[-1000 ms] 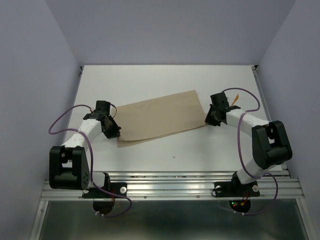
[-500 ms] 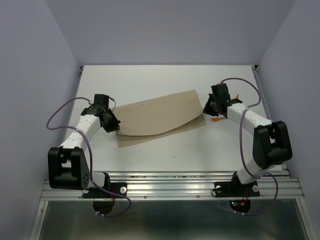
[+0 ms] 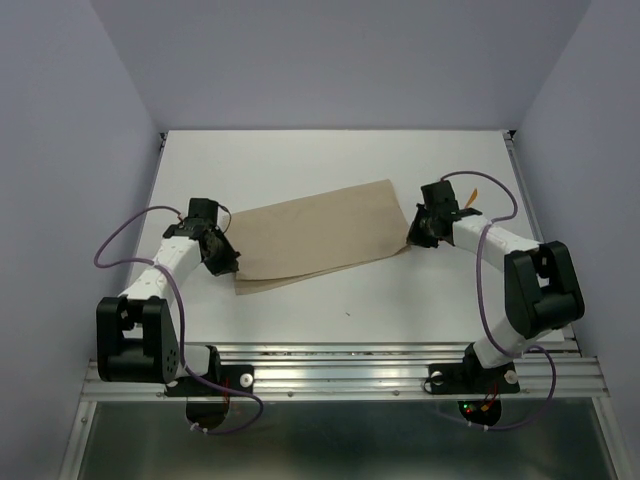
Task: Fold the napkin into a case and place the utensils inside
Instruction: Smooth out the rectangle-folded napkin at the center of the board.
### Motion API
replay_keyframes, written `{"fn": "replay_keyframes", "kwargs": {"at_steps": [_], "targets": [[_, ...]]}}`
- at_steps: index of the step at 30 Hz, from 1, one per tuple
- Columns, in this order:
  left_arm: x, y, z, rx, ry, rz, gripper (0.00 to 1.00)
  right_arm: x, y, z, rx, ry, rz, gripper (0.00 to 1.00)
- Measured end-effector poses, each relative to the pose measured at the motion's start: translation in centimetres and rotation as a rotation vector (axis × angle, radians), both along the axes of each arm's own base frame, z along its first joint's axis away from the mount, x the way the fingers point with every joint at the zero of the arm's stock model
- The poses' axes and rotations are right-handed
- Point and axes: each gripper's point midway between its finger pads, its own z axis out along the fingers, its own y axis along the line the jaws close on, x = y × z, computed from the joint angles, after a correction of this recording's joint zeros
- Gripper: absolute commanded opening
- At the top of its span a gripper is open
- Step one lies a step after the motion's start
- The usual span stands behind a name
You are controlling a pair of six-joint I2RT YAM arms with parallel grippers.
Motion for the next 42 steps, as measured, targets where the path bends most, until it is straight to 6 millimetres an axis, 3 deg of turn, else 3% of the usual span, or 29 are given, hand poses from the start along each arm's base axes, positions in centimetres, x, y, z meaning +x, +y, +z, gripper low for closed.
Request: {"fn": "replay_keyframes", "kwargs": {"at_steps": [6,14,17,20,26,30,33,39,42], "targets": [[-1.0,0.2,-1.4,0.003,0.039,0.009,0.0,-1.1,-0.3,-1.5,-0.011,0.042,-0.001,0.01],[-0.7,0.3,-1.6,0.002,0.037,0.01,0.0,-0.9,-0.4,-1.4,-0.016,0.037,-0.004,0.01],[-0.7,0.3,-1.4,0.001,0.038,0.009,0.0,-0.2,-0.3,-0.5,-0.014,0.016,-0.007,0.01],[0.4,0.2,0.2,-0.004,0.011,0.005,0.0,1.7,0.1,1.7,-0.004,-0.042,-0.007,0.01],[3.7,0.3,5.4,-0.009,-0.13,-0.002,0.0,5.1,0.9,6.7,0.022,-0.168,-0.006,0.01],[3.4,0.6,6.5,-0.01,-0.168,0.001,0.0,5.2,1.0,6.9,0.024,-0.174,-0.004,0.01],[2.4,0.4,4.9,-0.022,-0.144,-0.004,0.0,4.5,0.8,5.6,0.019,-0.149,-0.003,0.01],[-2.5,-0.3,-1.6,-0.065,0.047,0.003,0.0,1.7,0.1,0.1,-0.017,-0.01,-0.002,0.01],[-2.8,-0.4,-2.4,-0.069,0.078,0.008,0.0,1.1,-0.1,-1.4,-0.031,0.032,-0.003,0.01]]}}
